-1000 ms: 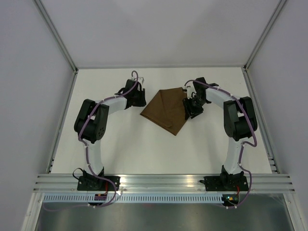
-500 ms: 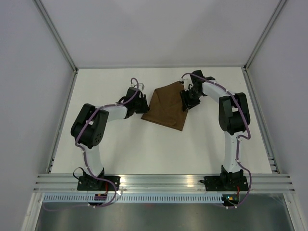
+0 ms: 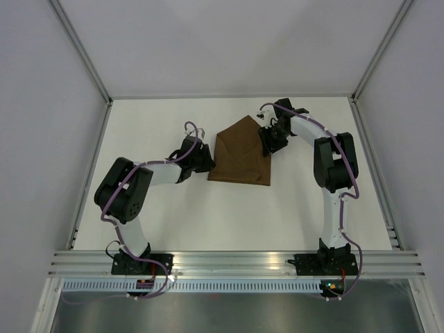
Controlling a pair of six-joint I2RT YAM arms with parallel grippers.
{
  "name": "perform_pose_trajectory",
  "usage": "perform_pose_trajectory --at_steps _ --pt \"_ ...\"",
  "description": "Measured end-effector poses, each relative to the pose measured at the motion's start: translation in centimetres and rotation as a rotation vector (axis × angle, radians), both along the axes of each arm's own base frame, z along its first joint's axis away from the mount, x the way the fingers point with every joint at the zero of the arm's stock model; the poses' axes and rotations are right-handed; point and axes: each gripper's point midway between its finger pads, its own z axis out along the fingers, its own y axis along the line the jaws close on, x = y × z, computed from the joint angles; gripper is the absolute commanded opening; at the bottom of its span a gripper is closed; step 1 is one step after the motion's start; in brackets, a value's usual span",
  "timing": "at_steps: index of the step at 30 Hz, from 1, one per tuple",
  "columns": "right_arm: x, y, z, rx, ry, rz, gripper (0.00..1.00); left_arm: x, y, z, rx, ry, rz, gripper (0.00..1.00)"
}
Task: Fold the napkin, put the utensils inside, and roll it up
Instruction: Fold the napkin, then roll the napkin with the utensil
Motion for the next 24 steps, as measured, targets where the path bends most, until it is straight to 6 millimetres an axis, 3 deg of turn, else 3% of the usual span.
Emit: perform_pose_trajectory --at_steps 8,13,17,21,24 --pt "0.4 -0.3 0.0 -0.012 -0.010 -0.002 0.54 -0.4 1.5 0.2 0.032 0.012 0.046 0.48" --pt "0.3 -1.6 1.0 -0.023 -0.024 -0.029 0.57 -0.3 4.0 0.7 0.067 0.043 0.095 0.52" --pt "-0.2 -3.4 3.8 -0.017 -0.073 -0.058 0.60 0.9 5.0 2.5 0.076 0.015 0.112 0.53" --pt "-1.5 -4.8 8.4 -0.020 -0.191 -0.057 0.63 1.5 4.8 5.7 0.055 -0.055 0.100 0.56" --pt "-2.9 -4.1 11.6 -0.029 -0.313 0.010 0.66 1.8 4.5 8.8 0.028 -0.119 0.082 0.58"
